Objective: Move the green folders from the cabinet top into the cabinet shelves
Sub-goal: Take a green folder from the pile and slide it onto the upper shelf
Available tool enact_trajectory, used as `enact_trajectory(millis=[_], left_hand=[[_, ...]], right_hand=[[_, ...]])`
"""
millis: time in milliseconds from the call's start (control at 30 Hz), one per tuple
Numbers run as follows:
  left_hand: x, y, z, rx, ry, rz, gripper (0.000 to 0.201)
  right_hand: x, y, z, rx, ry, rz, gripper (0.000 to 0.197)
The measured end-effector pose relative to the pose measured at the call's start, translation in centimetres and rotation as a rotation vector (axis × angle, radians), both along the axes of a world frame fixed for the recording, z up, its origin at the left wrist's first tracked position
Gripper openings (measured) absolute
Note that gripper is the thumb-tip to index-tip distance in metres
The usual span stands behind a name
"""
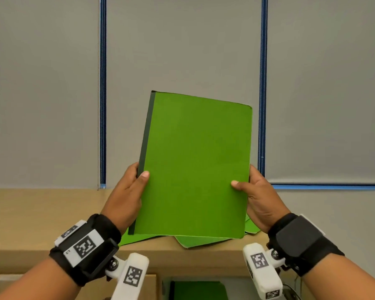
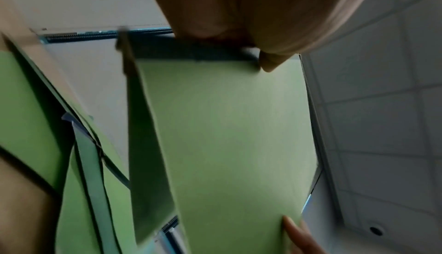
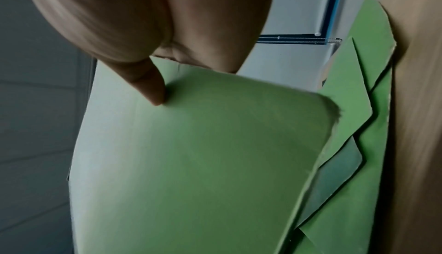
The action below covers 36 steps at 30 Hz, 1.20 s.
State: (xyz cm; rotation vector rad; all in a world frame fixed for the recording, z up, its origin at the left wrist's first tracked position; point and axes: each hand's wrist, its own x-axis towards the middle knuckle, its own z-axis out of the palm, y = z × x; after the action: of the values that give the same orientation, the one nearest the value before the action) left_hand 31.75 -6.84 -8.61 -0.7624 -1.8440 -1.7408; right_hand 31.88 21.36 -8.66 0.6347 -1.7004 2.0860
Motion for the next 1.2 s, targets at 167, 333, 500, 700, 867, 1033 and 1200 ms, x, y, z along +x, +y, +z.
enact_trajectory(millis=[167,333,500,700,867,1033,1200], left_hand=[[1.7,-0.1,-1.4,0.206,-0.098,-0.163,0.028],[1.4,-0.4,-6.7,0.205,-0.154,-0.129,0.021],[0.6,-0.3,-13.6,0.075,-0.245,-0.030,0.025],[-0.5,0.8,-21.2,0.066,-0.326,0.038,0.023],[-0.5,1.9,-28.8,0.052,-0.404,0.100,0.023],[-1.3,3.3,-36.3,0.024,-0.566,0.235,0.038],[-2.0,5.7,-41.4,0.056,-0.659,0.251,0.032]], right_hand=[[0.1,0.0,-1.5,0.045,-0.005,-0.166,0.070],[1.2,0.3,-5.6,0.034,-0.126,-0.140,0.046],[1.5,0.7,-11.2,0.077,-0.236,-0.159,0.049],[0.8,1.0,-17.4,0.068,-0.317,-0.144,0.047],[-0.1,1.5,-24.0,0.068,-0.410,-0.159,0.048],[-1.8,1.8,-30.7,0.054,-0.509,-0.230,0.041],[-4.0,3.0,-36.4,0.086,-0.573,-0.280,0.037]])
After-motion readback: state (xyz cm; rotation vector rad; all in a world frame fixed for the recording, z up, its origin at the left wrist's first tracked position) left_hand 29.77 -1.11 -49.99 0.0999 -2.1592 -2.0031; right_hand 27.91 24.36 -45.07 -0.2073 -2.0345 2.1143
